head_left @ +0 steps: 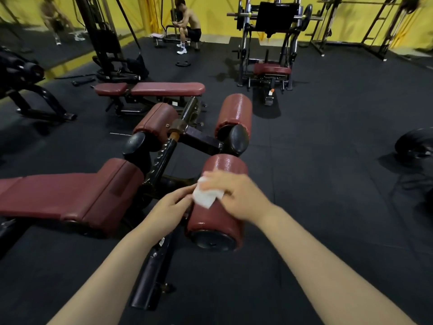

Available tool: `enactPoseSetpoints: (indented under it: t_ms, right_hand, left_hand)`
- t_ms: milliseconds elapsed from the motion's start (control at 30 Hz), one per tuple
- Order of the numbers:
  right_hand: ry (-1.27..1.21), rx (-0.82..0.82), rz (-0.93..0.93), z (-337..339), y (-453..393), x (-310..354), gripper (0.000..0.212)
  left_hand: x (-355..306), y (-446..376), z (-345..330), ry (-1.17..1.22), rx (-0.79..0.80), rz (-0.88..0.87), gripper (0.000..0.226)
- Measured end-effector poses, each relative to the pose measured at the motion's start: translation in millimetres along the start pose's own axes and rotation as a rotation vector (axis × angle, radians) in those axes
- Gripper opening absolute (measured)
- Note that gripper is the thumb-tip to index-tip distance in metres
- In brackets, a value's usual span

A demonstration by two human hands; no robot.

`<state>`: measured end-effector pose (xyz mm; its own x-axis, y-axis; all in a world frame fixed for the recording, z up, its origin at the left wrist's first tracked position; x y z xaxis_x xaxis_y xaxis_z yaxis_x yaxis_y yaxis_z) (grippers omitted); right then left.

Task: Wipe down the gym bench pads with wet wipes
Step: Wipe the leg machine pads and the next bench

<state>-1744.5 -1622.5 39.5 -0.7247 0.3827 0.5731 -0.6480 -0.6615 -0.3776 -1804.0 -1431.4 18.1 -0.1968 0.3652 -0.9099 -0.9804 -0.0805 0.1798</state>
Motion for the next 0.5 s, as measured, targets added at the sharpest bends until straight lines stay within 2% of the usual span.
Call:
enactPoseSetpoints:
  t_ms: [67, 167, 233, 333, 400, 467, 500]
  right_hand:
    - [0.031, -0.126, -0.163, 16, -14, -26, 0.047]
    - [-0.019, -0.206, -0.377, 31, -19, -39, 0.045]
    - [-0.032, -0.153, -0.299, 20, 1, -15, 0.041]
    - [-0.123, 0.056, 0.019, 7, 54, 33, 0.044]
    - [-0.128, 0.182, 0.145, 7, 69, 41, 0.045]
    - [-0.078, 0.200, 0.171, 11, 52, 33, 0.045]
    - [-0.046, 0.155, 0.130, 10, 36, 22, 0.044]
  left_hand:
    - [2, 6, -3, 0.023, -0.009, 0.023, 0.032]
    - [-1, 7, -5, 0.048, 0.024, 0.036, 0.038]
    - [-3, 6, -6, 0.042, 0.043, 0.053, 0.040]
    - [-5, 8, -9, 0.041, 0.080, 0.049, 0.020]
    - [-8, 8, -9, 0.061, 0.122, 0.053, 0.017]
    - [-9, 9, -7, 0.095, 0.119, 0.049, 0.024]
    - [-8, 9, -6, 0.122, 0.099, 0.038, 0.036]
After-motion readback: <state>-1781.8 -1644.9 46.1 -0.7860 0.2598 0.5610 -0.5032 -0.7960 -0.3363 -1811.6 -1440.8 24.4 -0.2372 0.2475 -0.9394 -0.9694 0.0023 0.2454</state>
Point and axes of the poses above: each hand's wrist, its own y-axis away from the middle knuckle, its own z-axis out of the back of the hand, x = y × z, the point moved 1 cm from there along -y, towards the middle knuckle
